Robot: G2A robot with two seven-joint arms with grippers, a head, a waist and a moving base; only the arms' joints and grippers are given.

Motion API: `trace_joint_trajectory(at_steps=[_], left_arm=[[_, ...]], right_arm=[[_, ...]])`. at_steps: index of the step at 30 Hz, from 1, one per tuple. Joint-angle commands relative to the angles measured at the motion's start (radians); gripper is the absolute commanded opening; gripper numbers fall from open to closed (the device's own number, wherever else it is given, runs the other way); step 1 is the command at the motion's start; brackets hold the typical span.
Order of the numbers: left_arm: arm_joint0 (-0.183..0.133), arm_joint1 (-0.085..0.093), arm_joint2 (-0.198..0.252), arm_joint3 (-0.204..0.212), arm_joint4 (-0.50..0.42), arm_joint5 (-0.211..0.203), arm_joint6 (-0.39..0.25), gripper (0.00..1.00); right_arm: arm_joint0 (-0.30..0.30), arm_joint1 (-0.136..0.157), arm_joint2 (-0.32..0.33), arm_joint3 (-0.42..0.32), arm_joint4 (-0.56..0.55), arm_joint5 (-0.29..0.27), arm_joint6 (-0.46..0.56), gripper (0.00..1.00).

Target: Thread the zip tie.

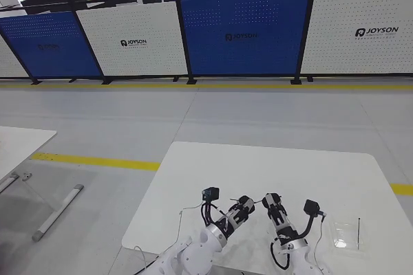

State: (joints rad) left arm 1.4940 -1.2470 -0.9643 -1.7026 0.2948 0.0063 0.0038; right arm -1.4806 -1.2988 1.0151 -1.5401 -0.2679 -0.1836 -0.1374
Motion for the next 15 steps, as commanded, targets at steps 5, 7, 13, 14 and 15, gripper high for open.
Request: trace_joint_trajectory(at_steps=[5, 7, 13, 14, 15], left_arm=[[0.002, 0.0, 0.002, -0.002, 0.01, -0.011, -0.004, 0.0], [0.003, 0.0, 0.003, -0.004, 0.015, -0.017, -0.006, 0.0], [0.004, -0.001, 0.005, -0.006, 0.025, -0.012, -0.004, 0.0], [0.003, -0.001, 0.005, -0.006, 0.022, -0.005, -0.002, 0.0], [0.002, -0.002, 0.005, -0.006, 0.02, -0.001, -0.001, 0.07]], right_arm=[[-0.003, -0.003, 0.008, -0.001, -0.006, -0.004, 0.017, 0.0], [-0.004, -0.004, 0.01, -0.001, -0.004, -0.005, 0.022, 0.0], [-0.007, -0.006, 0.015, -0.002, -0.009, -0.015, 0.035, 0.0], [-0.009, -0.007, 0.017, -0.003, -0.012, -0.016, 0.033, 0.0], [-0.011, -0.007, 0.019, -0.004, -0.014, -0.016, 0.03, 0.0]])
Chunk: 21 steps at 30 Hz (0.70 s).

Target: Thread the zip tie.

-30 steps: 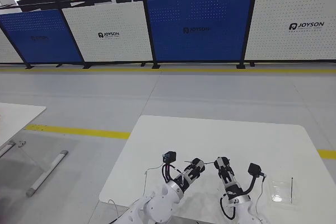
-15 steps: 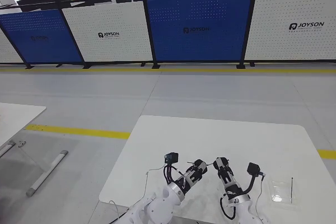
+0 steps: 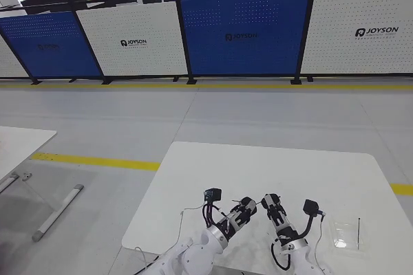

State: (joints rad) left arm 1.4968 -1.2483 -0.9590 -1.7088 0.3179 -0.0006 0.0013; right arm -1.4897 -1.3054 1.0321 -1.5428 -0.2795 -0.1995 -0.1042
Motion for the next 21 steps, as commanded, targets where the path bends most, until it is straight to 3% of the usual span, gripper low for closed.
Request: trace_joint_trajectory(at_steps=[1, 7, 15, 21], left_arm=[[-0.002, -0.001, 0.001, 0.0, -0.003, 0.009, 0.002, 0.28], [-0.005, -0.001, 0.0, 0.001, 0.006, 0.007, -0.008, 0.29], [0.009, 0.002, -0.025, -0.008, -0.003, -0.001, 0.004, 0.07], [0.023, 0.005, -0.044, -0.013, -0.01, -0.009, 0.005, 0.05]], right_arm=[[-0.003, -0.001, 0.003, -0.002, -0.004, 0.001, -0.004, 0.0], [-0.009, -0.004, 0.01, -0.008, -0.018, 0.014, -0.011, 0.0], [-0.009, -0.01, 0.014, -0.002, -0.027, 0.025, -0.021, 0.0], [-0.01, -0.014, 0.016, 0.004, -0.029, 0.02, -0.019, 0.0]])
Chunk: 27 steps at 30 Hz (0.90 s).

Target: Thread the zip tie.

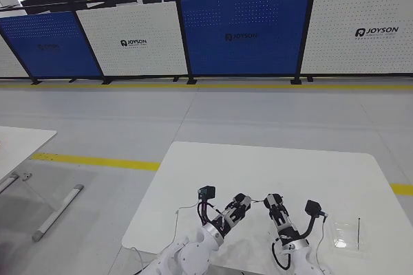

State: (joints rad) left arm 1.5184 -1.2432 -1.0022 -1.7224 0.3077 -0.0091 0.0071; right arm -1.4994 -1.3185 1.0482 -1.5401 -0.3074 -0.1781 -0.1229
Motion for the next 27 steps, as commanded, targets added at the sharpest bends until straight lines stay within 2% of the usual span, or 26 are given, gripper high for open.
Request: trace_joint_trajectory(at_steps=[1, 2, 3, 13, 14, 15, 19, 27], left_arm=[[0.002, 0.0, 0.0, 0.001, 0.0, -0.001, -0.001, 0.04], [0.002, 0.0, 0.0, 0.002, 0.0, -0.001, -0.001, 0.04], [0.002, 0.0, 0.0, 0.003, 0.0, -0.001, -0.001, 0.0], [-0.001, -0.004, 0.013, 0.001, 0.004, -0.005, 0.0, 0.0], [-0.001, -0.004, 0.012, 0.0, -0.001, -0.005, 0.001, 0.0], [0.0, -0.004, 0.01, -0.001, -0.013, -0.007, 0.001, 0.0], [0.002, -0.006, -0.009, -0.005, -0.093, 0.001, -0.014, 0.0], [0.016, -0.007, -0.059, -0.021, -0.207, 0.003, 0.005, 0.0]], right_arm=[[0.0, -0.001, 0.0, 0.002, -0.003, -0.003, 0.0, 0.0], [-0.001, -0.002, 0.0, 0.003, -0.005, -0.004, 0.0, 0.0], [-0.001, -0.002, 0.0, 0.003, -0.007, -0.005, -0.001, 0.0], [-0.006, -0.006, 0.01, 0.004, -0.011, -0.017, 0.011, 0.0], [-0.006, -0.006, 0.011, 0.004, -0.011, -0.016, 0.016, 0.44], [-0.006, -0.007, 0.012, 0.003, -0.011, -0.016, 0.021, 1.0], [-0.01, -0.007, 0.016, 0.0, -0.018, -0.024, 0.036, 1.0], [-0.034, -0.005, 0.031, -0.02, -0.024, -0.061, 0.044, 1.0]])
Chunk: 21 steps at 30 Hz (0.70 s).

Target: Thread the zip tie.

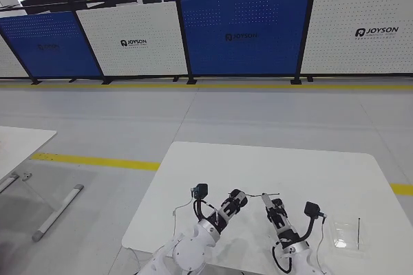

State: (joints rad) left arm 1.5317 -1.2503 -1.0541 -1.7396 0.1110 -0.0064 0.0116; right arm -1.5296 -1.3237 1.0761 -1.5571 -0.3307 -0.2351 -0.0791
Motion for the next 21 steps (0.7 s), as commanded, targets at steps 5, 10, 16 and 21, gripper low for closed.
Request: trace_joint_trajectory(at_steps=[5, 10, 16, 21], left_arm=[[0.01, 0.002, -0.017, -0.016, -0.041, 0.002, -0.029, 0.0], [0.01, 0.002, -0.017, -0.016, -0.041, 0.002, -0.029, 0.0], [0.01, 0.0, -0.024, -0.02, -0.088, 0.0, -0.026, 0.0], [0.004, -0.003, -0.061, -0.023, -0.257, 0.022, -0.059, 0.0]], right_arm=[[-0.009, 0.001, 0.007, -0.006, 0.0, -0.006, 0.004, 1.0], [-0.009, 0.001, 0.007, -0.006, 0.0, -0.006, 0.004, 1.0], [-0.013, 0.002, 0.011, -0.018, -0.066, 0.036, -0.013, 1.0], [0.001, 0.001, -0.015, -0.003, -0.193, 0.074, -0.008, 1.0]])
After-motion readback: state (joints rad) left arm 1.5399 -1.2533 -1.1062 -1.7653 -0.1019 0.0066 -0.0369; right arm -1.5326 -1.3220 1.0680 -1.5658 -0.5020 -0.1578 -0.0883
